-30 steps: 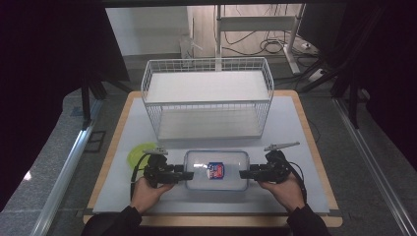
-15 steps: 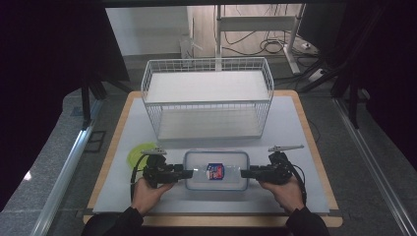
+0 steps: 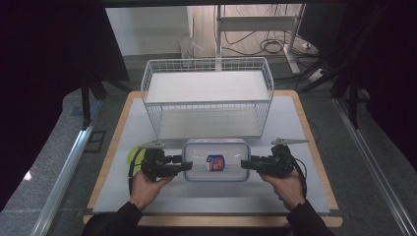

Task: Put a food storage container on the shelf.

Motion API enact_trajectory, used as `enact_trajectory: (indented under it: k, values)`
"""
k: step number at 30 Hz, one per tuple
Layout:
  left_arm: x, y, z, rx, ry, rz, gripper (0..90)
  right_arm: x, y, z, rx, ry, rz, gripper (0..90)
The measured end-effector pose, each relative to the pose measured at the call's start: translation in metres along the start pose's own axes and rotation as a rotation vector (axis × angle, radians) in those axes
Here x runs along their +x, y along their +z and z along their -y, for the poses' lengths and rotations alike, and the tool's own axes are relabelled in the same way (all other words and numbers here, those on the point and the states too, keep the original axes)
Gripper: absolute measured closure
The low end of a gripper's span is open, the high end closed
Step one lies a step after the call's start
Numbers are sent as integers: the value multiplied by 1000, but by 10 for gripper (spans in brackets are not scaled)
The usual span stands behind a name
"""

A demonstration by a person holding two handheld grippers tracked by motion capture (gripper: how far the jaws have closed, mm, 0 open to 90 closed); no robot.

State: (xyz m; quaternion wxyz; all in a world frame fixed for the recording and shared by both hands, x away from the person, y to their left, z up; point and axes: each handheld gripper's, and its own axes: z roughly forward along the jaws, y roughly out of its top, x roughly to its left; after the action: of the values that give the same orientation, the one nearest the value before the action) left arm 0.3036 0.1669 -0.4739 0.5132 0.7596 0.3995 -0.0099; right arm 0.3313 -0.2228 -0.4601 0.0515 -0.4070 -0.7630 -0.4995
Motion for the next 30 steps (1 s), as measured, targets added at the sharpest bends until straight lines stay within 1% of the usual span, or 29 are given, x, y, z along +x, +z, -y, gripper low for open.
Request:
enact_trajectory:
  k: [1,2,3,4,5,6,7,8,9,10,11,12,13,14,15,17,19,20,21,22,23,24,25,26,29,30]
  values:
    - [0,0,0,0,0,0,487,0,0,0,0,0,0,531]
    - [1,-2,-4,-8,3,-2,487,2,0,-6,-5,-8,0,531]
    - [1,-2,-4,-8,3,-2,487,3,0,-9,-10,-15,1,532]
    - [1,-5,-8,-18,-8,-2,487,4,-1,-13,-13,-23,3,531]
    - [1,-5,-8,-18,-8,-2,487,5,-1,-17,-20,-32,5,531]
    - [2,-8,-13,-24,-4,-5,487,6,-1,-20,-25,-39,6,531]
    - [2,-8,-13,-24,-4,-5,487,7,-1,-24,-26,-44,7,531]
    - [2,-10,-18,-31,-1,-6,487,8,-1,-27,-26,-47,7,531]
    - [2,-10,-18,-31,-1,-6,487,8,-1,-27,-26,-47,7,531]
    - [2,-13,-24,-38,10,-12,487,10,-3,-35,-31,-59,8,531]
    - [2,-13,-24,-38,10,-12,487,10,-3,-35,-31,-59,8,531]
    - [1,-16,-30,-44,13,-14,487,11,-4,-41,-35,-64,7,531]
    - [1,-16,-30,-44,13,-14,487,12,-5,-44,-39,-69,7,531]
    - [1,-18,-36,-49,24,-16,487,13,-6,-47,-41,-72,7,531]
    - [0,-19,-39,-51,26,-16,487,13,-6,-50,-46,-75,7,531]
    - [0,-21,-42,-53,27,-17,487,14,-7,-53,-49,-78,7,531]
    - [-1,-24,-51,-60,26,-20,487,17,-9,-62,-60,-89,7,531]
    - [-1,-25,-53,-62,30,-22,487,18,-10,-66,-63,-94,8,531]
    - [-1,-25,-53,-62,30,-22,487,18,-10,-66,-63,-94,8,531]
    - [-1,-28,-59,-65,34,-24,487,19,-10,-72,-68,-98,8,531]
    - [-1,-28,-59,-65,34,-24,487,19,-10,-72,-68,-98,8,531]
    - [-1,-31,-65,-68,35,-28,487,21,-11,-78,-72,-102,6,531]
    - [-1,-31,-65,-68,35,-28,487,21,-11,-80,-73,-103,4,531]
    - [-1,-32,-68,-69,44,-28,487,21,-11,-80,-73,-103,4,531]
    - [-2,-37,-78,-74,47,-37,487,22,-12,-89,-85,-106,-2,531]
    - [-2,-40,-84,-76,55,-40,486,23,-12,-95,-91,-109,-8,530]
